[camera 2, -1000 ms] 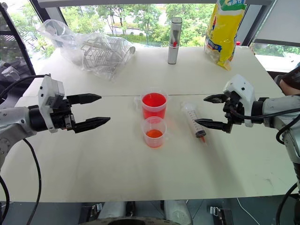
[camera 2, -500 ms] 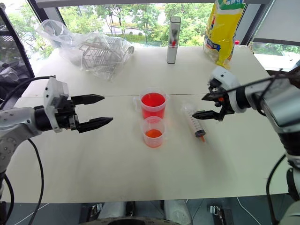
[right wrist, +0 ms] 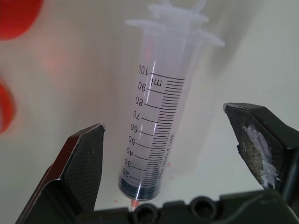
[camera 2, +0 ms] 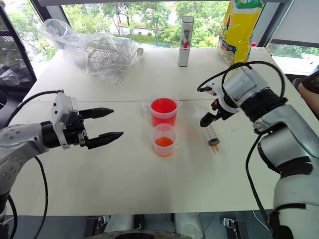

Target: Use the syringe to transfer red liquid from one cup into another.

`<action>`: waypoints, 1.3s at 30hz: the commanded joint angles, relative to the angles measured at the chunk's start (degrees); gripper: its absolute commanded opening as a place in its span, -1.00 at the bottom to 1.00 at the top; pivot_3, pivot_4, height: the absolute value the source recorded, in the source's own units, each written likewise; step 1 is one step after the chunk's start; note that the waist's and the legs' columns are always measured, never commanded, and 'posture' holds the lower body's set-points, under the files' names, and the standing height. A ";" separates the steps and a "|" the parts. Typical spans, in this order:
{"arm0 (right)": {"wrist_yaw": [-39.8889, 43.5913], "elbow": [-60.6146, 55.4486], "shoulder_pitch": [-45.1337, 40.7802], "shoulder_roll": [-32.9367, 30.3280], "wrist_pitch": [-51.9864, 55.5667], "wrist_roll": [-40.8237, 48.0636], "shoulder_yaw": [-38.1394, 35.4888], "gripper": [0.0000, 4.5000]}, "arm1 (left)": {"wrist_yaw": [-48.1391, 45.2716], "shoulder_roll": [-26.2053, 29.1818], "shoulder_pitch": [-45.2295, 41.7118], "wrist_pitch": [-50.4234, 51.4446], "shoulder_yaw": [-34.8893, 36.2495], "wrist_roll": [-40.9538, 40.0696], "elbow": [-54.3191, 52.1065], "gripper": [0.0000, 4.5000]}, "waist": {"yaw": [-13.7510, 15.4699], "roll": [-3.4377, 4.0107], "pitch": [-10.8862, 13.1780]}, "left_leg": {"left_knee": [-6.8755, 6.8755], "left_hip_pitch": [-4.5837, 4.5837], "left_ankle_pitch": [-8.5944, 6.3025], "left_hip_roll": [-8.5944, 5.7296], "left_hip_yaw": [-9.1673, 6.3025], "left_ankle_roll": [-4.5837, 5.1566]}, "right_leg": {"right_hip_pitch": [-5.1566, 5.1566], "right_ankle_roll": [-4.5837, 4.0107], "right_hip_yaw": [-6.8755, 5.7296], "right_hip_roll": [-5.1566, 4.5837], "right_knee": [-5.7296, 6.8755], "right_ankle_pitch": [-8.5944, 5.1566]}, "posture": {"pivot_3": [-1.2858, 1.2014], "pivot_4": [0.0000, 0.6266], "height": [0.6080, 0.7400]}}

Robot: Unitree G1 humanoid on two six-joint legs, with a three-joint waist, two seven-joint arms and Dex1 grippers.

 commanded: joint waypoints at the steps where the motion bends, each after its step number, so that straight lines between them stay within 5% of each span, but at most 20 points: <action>1: -1.89 6.25 -2.31 3.04 0.09 -2.31 -0.88 0.98 | 0.54 0.81 0.19 -0.76 2.12 0.03 -2.03 1.00 | -0.04 0.00 0.00 | 0.01 0.00 0.00 0.00 0.00 0.00 | 0.00 0.01 0.00 0.01 0.01 0.01 | 0.03 -0.52 1.00; 13: -16.86 22.19 -3.74 13.18 1.06 -5.38 -14.57 0.98 | 1.07 1.32 0.53 -0.95 2.56 0.02 -2.51 1.00 | -0.14 0.01 -0.02 | 0.01 -0.02 0.00 -0.01 -0.04 -0.01 | -0.04 0.17 -0.01 0.11 0.12 0.10 | 0.03 -0.52 1.00; 16: -18.42 22.90 -3.43 14.03 1.24 -5.64 -16.17 0.60 | 1.05 1.45 0.55 -0.97 2.62 0.01 -2.64 1.00 | -0.17 0.01 -0.02 | 0.00 -0.02 0.00 -0.02 -0.04 -0.01 | -0.04 0.17 -0.01 0.11 0.12 0.10 | 0.03 -0.52 1.00; 20: -18.70 21.80 -2.67 14.62 2.46 -5.85 -16.69 -0.30 | 1.00 1.64 0.23 -1.08 2.50 0.03 -2.49 1.00 | -0.21 -0.01 -0.04 | 0.00 -0.01 0.00 -0.02 -0.04 -0.01 | -0.04 0.18 -0.01 0.14 0.12 0.11 | 0.03 -0.52 1.00; 21: -18.62 21.23 -2.42 14.68 2.89 -5.79 -16.56 -0.37 | 0.95 1.68 0.17 -1.12 2.47 0.07 -2.43 1.00 | -0.21 0.00 -0.04 | 0.00 -0.01 0.00 -0.02 -0.06 -0.01 | -0.04 0.18 -0.01 0.14 0.12 0.11 | 0.03 -0.52 1.00; 28: -18.26 11.18 -0.63 11.82 6.57 -3.62 -18.01 -0.38 | 0.45 2.06 -0.66 -1.33 2.50 0.26 -1.43 1.00 | -0.18 0.01 -0.04 | -0.03 -0.02 0.00 -0.01 -0.09 -0.01 | -0.04 0.19 -0.02 0.15 0.12 0.11 | 0.03 -0.52 1.00; 33: -20.34 -6.93 0.46 3.85 0.45 -0.94 -30.10 -0.38 | -0.20 2.44 -4.61 -1.48 2.92 -0.24 1.90 1.00 | 0.14 0.09 0.01 | 0.00 -0.27 0.00 -0.03 -0.18 -0.01 | -0.23 0.21 -0.08 0.17 0.14 0.12 | 0.03 -0.52 1.00; 39: -27.03 -21.18 4.04 4.89 -15.72 1.16 -44.91 -0.38 | -2.84 3.15 -11.98 -1.90 2.60 -0.32 8.03 1.00 | -0.19 0.00 -0.06 | -0.02 -0.19 0.00 -0.05 -0.22 0.00 | -0.11 0.23 -0.12 0.29 0.07 0.13 | 0.03 -0.52 1.00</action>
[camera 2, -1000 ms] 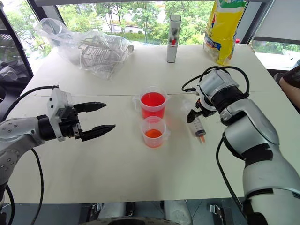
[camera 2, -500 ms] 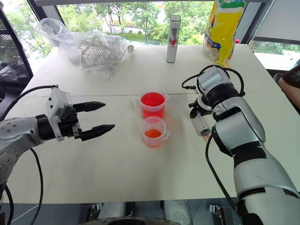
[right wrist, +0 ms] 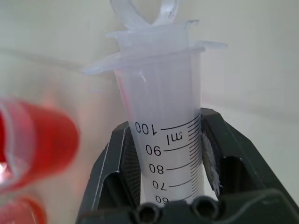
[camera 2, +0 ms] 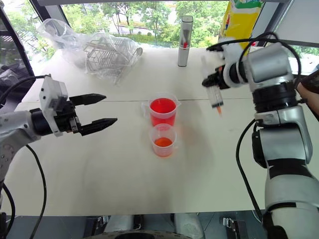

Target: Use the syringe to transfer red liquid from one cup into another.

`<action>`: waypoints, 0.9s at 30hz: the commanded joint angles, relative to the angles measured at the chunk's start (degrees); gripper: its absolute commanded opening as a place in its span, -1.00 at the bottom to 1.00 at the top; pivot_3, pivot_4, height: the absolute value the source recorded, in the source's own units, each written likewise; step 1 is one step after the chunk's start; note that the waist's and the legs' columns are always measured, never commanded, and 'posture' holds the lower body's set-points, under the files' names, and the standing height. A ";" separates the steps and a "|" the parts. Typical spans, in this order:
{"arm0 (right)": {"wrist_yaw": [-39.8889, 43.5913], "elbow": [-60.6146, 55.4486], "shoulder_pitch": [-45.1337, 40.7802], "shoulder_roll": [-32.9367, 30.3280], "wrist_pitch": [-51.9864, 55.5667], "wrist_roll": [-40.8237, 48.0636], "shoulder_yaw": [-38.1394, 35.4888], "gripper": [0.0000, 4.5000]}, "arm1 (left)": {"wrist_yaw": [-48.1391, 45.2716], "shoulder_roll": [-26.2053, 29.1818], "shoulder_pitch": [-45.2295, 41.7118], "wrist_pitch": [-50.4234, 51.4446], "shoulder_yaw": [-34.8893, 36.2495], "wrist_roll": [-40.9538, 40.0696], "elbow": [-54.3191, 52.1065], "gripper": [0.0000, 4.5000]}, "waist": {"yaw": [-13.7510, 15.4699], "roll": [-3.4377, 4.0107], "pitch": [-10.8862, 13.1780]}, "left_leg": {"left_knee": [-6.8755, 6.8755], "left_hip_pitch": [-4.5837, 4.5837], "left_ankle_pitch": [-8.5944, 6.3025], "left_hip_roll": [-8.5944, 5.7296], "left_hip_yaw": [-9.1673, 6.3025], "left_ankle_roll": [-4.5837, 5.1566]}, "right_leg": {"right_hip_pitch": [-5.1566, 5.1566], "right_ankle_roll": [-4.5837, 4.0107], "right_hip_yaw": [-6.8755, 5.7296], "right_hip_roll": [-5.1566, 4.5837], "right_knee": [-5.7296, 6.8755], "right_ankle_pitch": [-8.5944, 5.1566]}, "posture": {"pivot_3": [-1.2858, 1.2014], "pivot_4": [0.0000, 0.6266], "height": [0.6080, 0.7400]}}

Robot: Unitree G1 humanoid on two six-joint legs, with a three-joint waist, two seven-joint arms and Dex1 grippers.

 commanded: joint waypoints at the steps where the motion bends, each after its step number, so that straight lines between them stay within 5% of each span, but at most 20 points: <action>1: -3.05 -6.53 0.05 2.24 -9.08 2.45 -7.89 -0.38 | -1.82 0.90 -4.72 -1.58 0.89 -0.09 2.83 1.00 | -0.03 0.01 0.01 | 0.00 0.01 0.00 0.00 0.00 0.00 | -0.01 0.01 0.01 0.01 0.05 0.01 | 0.03 -0.52 1.00; 8: 1.22 -15.84 3.85 13.00 -22.31 16.05 -18.45 -0.38 | -5.94 0.99 -15.31 -1.67 -1.02 0.21 10.57 1.00 | 0.07 0.00 -0.01 | -0.01 0.05 0.01 0.03 -0.05 0.00 | -0.01 0.07 -0.01 0.09 0.18 0.04 | 0.03 -0.52 1.00; 18: 5.33 -25.35 22.62 17.61 -38.17 16.17 -11.06 -0.38 | -8.15 1.75 -19.23 -1.34 -1.84 1.01 12.90 1.00 | 0.18 -0.02 -0.01 | 0.17 -0.01 0.02 0.01 -0.04 -0.01 | 0.10 0.20 -0.04 -0.07 0.13 0.11 | 0.03 -0.52 1.00; 27: 4.07 -25.00 28.25 20.03 -43.60 15.79 -8.39 -0.38 | -8.79 -1.50 -25.83 0.01 -5.22 0.57 14.79 1.00 | 0.16 -0.01 -0.01 | 0.16 0.04 0.03 0.01 -0.10 -0.02 | 0.09 0.19 -0.06 0.07 0.18 0.11 | 0.03 -0.52 1.00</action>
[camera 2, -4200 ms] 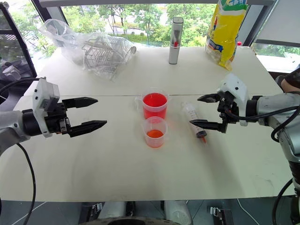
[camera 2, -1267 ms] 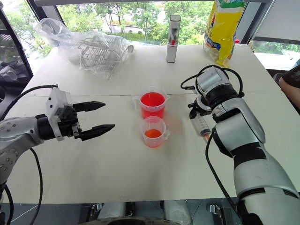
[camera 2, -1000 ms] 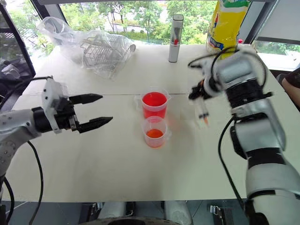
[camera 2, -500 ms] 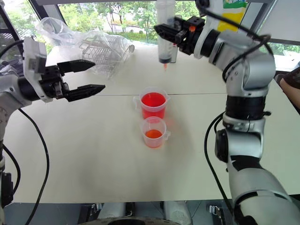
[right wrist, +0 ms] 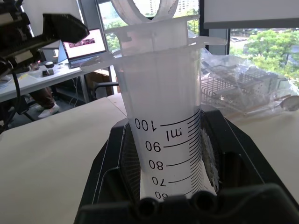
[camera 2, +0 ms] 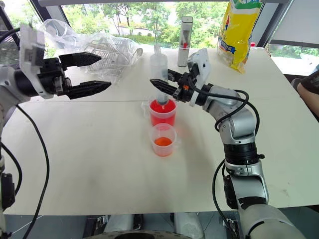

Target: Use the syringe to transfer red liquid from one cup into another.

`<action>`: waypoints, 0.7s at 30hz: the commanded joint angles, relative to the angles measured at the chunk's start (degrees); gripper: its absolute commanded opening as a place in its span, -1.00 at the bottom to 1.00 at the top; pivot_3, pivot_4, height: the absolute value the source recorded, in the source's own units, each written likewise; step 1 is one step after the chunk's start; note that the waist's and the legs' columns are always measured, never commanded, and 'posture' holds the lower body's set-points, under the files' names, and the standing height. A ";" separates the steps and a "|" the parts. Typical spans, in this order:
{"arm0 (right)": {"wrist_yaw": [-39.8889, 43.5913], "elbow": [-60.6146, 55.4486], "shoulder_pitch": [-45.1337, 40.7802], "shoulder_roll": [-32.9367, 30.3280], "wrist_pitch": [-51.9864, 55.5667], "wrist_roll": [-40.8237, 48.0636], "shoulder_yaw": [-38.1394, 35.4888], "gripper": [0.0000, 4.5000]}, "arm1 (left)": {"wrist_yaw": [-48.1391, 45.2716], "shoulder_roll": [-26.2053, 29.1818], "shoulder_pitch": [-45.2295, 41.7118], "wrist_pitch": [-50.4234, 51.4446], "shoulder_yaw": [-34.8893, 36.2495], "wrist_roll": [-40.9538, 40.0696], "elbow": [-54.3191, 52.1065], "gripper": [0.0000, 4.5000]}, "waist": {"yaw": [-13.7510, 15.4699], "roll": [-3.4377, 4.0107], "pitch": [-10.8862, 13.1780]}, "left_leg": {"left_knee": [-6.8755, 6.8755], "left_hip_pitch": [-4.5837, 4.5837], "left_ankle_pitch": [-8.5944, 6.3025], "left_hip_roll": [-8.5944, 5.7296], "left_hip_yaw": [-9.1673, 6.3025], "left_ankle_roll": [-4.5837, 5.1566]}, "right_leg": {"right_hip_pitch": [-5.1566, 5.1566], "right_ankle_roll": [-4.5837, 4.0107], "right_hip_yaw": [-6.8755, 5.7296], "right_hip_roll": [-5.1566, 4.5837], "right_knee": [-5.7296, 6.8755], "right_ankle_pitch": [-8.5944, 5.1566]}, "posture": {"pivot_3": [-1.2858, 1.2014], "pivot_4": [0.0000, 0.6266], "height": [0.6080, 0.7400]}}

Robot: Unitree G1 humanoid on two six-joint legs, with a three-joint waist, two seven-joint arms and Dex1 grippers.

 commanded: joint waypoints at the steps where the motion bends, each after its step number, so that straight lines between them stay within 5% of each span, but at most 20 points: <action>1: -0.76 -1.40 -0.15 0.79 -2.95 0.07 0.24 -0.38 | 0.02 -1.95 -3.30 0.71 -1.34 -0.65 0.01 1.00 | 0.02 0.00 0.00 | 0.01 0.00 0.00 0.00 0.01 0.00 | 0.00 0.00 0.01 0.00 0.00 0.00 | 0.03 -0.52 1.00; 21: -0.84 0.41 1.61 0.66 -6.68 -1.06 3.31 -0.38 | -3.97 -13.15 -16.63 -10.93 -9.50 12.36 17.68 1.00 | 0.04 0.00 0.00 | 0.06 0.00 0.02 -0.03 0.02 -0.02 | 0.01 0.00 0.02 0.02 0.02 0.00 | 0.03 -0.52 1.00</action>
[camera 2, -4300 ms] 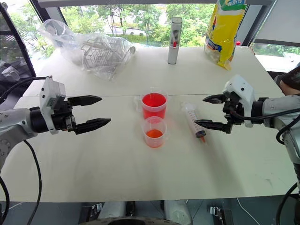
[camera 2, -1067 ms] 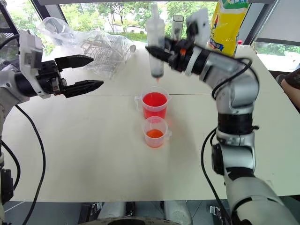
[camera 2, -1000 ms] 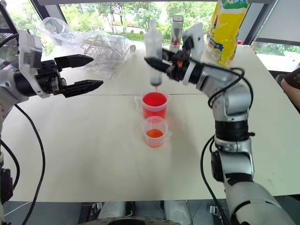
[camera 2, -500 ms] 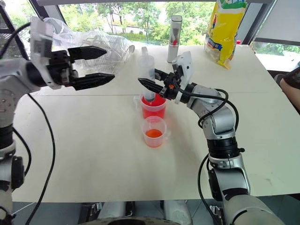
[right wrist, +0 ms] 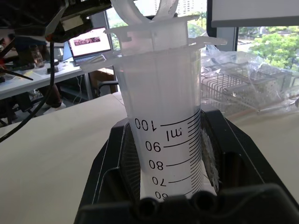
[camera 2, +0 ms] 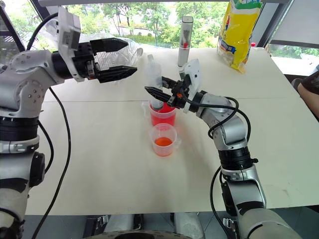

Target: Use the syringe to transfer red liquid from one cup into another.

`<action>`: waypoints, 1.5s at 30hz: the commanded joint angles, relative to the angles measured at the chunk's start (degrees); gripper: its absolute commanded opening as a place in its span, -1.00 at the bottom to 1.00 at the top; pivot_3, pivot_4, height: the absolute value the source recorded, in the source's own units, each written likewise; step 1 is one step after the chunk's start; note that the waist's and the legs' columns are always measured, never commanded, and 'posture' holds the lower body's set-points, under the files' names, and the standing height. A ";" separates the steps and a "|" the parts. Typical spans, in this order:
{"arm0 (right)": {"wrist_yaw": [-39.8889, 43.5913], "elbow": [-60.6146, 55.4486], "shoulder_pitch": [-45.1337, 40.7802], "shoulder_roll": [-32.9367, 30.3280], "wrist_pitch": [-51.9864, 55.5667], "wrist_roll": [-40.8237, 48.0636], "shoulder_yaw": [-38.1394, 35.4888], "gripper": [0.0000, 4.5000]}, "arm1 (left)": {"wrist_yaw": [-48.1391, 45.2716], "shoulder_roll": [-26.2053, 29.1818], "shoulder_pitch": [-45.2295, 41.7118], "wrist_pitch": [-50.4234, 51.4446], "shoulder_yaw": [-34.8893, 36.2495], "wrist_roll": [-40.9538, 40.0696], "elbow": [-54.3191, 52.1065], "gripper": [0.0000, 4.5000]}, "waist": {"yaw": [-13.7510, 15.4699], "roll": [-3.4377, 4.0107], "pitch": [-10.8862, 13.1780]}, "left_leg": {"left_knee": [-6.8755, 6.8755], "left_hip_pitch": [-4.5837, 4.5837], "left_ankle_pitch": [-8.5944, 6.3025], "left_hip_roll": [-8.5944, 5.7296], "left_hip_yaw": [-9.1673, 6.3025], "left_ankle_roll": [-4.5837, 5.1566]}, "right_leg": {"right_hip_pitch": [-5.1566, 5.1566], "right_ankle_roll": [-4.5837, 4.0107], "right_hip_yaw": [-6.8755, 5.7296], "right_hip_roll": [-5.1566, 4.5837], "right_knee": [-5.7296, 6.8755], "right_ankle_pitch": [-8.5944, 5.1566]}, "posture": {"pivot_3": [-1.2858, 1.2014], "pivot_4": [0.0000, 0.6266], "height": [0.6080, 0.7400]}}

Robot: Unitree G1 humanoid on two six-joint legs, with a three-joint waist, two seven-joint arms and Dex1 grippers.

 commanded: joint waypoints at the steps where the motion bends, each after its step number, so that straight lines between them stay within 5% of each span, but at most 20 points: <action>1: 0.43 -0.55 -0.22 -0.16 -1.82 -0.07 -0.17 -0.38 | -1.05 -1.03 -3.07 -2.59 0.06 1.71 2.14 1.00 | 0.01 0.00 0.00 | 0.00 0.00 0.00 0.00 0.01 0.00 | 0.00 0.00 0.00 0.00 0.00 0.00 | 0.03 -0.52 1.00; 26: 1.97 0.77 -0.02 -0.23 -3.78 -2.42 1.25 -0.38 | -7.85 -9.28 -9.74 -10.34 -2.89 9.91 17.09 1.00 | 0.00 0.00 0.00 | 0.03 -0.01 0.01 0.00 0.00 -0.01 | -0.01 0.01 -0.01 0.00 0.05 0.00 | 0.03 -0.52 1.00; 29: 2.17 0.73 -0.02 -0.28 -3.81 -2.56 1.30 -0.38 | -8.06 -10.60 -10.48 -10.30 -3.09 10.04 17.75 0.63 | 0.04 0.00 0.00 | 0.04 -0.02 0.01 0.00 0.00 -0.01 | -0.01 0.01 0.00 0.00 0.05 0.00 | 0.03 -0.52 1.00; 36: 2.36 0.85 -0.13 -0.09 -3.84 -2.75 1.24 -0.38 | -9.11 -12.67 -10.52 -9.45 -2.87 9.82 17.95 -0.90 | -0.07 0.00 0.00 | 0.04 -0.01 0.01 -0.01 0.00 -0.01 | -0.01 0.01 0.00 0.00 0.06 0.00 | 0.03 -0.52 1.00; 45: 2.56 2.54 -0.25 0.52 -4.42 -2.93 1.29 -0.38 | -9.12 -13.15 -10.59 -7.94 -2.16 9.31 17.52 -0.98 | -0.03 0.00 0.00 | 0.06 -0.01 0.01 0.00 -0.01 -0.02 | -0.02 0.01 0.00 0.01 0.11 0.00 | 0.03 -0.52 1.00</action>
